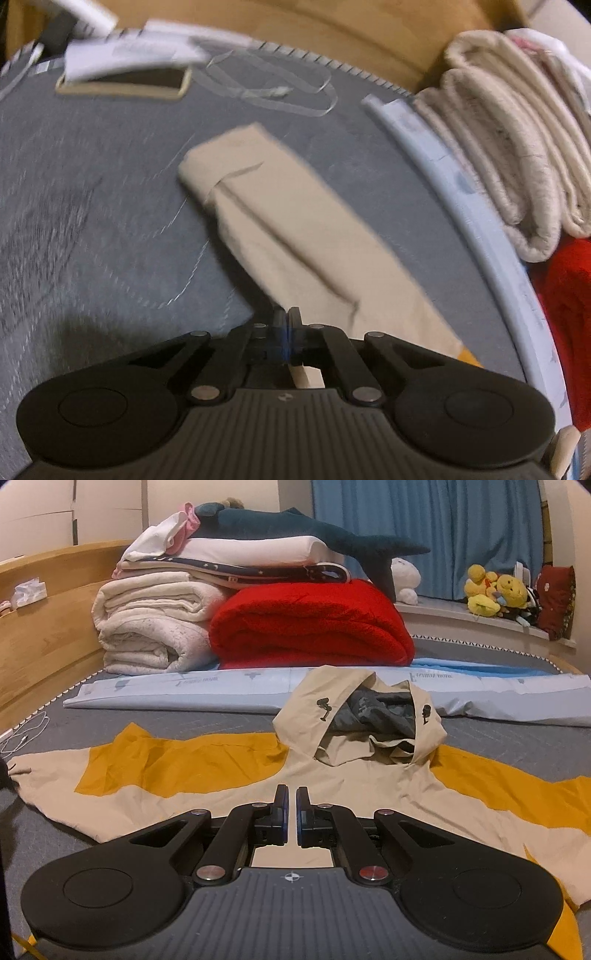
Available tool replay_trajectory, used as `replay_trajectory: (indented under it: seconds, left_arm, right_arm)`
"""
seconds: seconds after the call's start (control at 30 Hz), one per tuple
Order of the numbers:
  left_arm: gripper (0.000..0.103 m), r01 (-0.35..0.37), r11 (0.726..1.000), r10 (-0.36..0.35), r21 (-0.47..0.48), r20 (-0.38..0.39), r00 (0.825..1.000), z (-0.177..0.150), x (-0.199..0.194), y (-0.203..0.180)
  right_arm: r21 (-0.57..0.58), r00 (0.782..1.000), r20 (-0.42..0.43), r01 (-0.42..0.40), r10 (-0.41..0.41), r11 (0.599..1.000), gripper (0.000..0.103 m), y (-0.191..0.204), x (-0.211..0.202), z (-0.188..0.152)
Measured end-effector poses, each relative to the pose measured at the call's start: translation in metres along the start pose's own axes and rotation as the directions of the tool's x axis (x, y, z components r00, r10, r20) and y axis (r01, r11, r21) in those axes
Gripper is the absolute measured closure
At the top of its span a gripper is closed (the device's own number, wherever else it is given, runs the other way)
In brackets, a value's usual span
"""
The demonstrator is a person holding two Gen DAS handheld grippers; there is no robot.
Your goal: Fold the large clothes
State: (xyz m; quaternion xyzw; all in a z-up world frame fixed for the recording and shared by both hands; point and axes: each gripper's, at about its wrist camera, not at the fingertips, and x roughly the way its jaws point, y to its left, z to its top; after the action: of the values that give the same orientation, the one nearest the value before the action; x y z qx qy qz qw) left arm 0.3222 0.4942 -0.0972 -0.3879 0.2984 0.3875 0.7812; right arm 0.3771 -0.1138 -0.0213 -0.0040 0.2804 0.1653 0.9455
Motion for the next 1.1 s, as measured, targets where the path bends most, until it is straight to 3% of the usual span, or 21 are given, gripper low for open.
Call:
replay_trajectory:
  seconds: [0.1,0.17,0.23,0.3,0.37,0.43,0.47,0.5,0.57,0.6,0.63,0.67,0.7,0.73,0.77,0.83,0.9,0.97,1.1]
  left_arm:
    - [0.103,0.035,0.996,-0.043,0.082,0.104,0.994,-0.003,-0.033,-0.032]
    - [0.103,0.081,0.983,-0.109,0.165,0.172,0.979,-0.012,-0.061,-0.062]
    - [0.103,0.138,0.953,-0.201,0.270,0.222,0.954,-0.032,-0.092,-0.100]
    - [0.103,0.231,0.890,-0.334,0.392,0.219,0.917,-0.065,-0.127,-0.142]
    - [0.103,0.320,0.783,-0.476,0.532,0.183,0.860,-0.111,-0.162,-0.180]
    - [0.103,0.402,0.634,-0.603,0.660,0.097,0.792,-0.171,-0.195,-0.215]
    - [0.103,0.470,0.533,-0.653,0.704,-0.011,0.758,-0.206,-0.207,-0.231]
    - [0.102,0.531,0.450,-0.669,0.718,-0.123,0.733,-0.237,-0.213,-0.242]
    - [0.092,0.641,0.303,-0.621,0.705,-0.364,0.694,-0.298,-0.215,-0.260]
    - [0.082,0.674,0.254,-0.579,0.694,-0.449,0.680,-0.320,-0.214,-0.264]
    - [0.074,0.692,0.218,-0.538,0.689,-0.507,0.674,-0.340,-0.213,-0.265]
    - [0.072,0.690,0.201,-0.506,0.696,-0.529,0.681,-0.352,-0.212,-0.266]
    - [0.071,0.676,0.209,-0.487,0.706,-0.525,0.698,-0.359,-0.212,-0.266]
    - [0.071,0.670,0.235,-0.481,0.704,-0.515,0.710,-0.358,-0.209,-0.266]
    - [0.071,0.671,0.274,-0.479,0.689,-0.507,0.717,-0.352,-0.203,-0.265]
    - [0.071,0.668,0.385,-0.472,0.637,-0.486,0.736,-0.334,-0.186,-0.265]
    - [0.071,0.638,0.482,-0.452,0.600,-0.453,0.768,-0.316,-0.165,-0.266]
    - [0.071,0.606,0.550,-0.427,0.574,-0.430,0.795,-0.300,-0.144,-0.269]
    - [0.071,0.581,0.666,-0.341,0.467,-0.503,0.795,-0.285,-0.096,-0.267]
  right_arm:
    - [-0.016,1.000,0.006,0.002,-0.002,1.000,0.102,0.000,-0.003,0.000]
    - [-0.013,1.000,0.007,0.009,-0.009,1.000,0.102,-0.001,-0.006,0.001]
    - [-0.005,1.000,0.010,0.016,-0.016,1.000,0.102,-0.003,-0.011,0.001]
    - [0.005,1.000,0.010,0.026,-0.026,1.000,0.102,-0.006,-0.017,0.001]
    - [0.017,0.999,0.005,0.039,-0.039,0.999,0.102,-0.009,-0.022,-0.001]
    - [0.041,0.998,-0.008,0.056,-0.056,0.998,0.102,-0.014,-0.026,-0.005]
    - [0.055,0.998,-0.017,0.064,-0.063,0.996,0.102,-0.015,-0.027,-0.006]
    - [0.072,0.997,-0.030,0.073,-0.071,0.995,0.102,-0.019,-0.029,-0.009]
    - [0.098,0.995,-0.058,0.090,-0.085,0.991,0.101,-0.026,-0.031,-0.014]
    - [0.107,0.993,-0.070,0.102,-0.095,0.989,0.101,-0.029,-0.031,-0.017]
    - [0.114,0.991,-0.082,0.114,-0.105,0.987,0.099,-0.033,-0.031,-0.018]
    - [0.124,0.989,-0.093,0.125,-0.114,0.984,0.097,-0.037,-0.030,-0.020]
    - [0.141,0.988,-0.101,0.129,-0.115,0.982,0.092,-0.041,-0.030,-0.020]
    - [0.165,0.988,-0.105,0.128,-0.112,0.978,0.091,-0.046,-0.029,-0.020]
    - [0.182,0.988,-0.106,0.129,-0.111,0.975,0.091,-0.049,-0.029,-0.020]
    - [0.209,0.988,-0.109,0.129,-0.109,0.969,0.091,-0.055,-0.027,-0.018]
    - [0.218,0.989,-0.108,0.126,-0.104,0.968,0.091,-0.057,-0.024,-0.016]
    - [0.215,0.990,-0.108,0.116,-0.094,0.970,0.091,-0.057,-0.020,-0.016]
    - [0.195,0.991,-0.127,0.076,-0.051,0.978,0.091,-0.049,-0.008,-0.015]
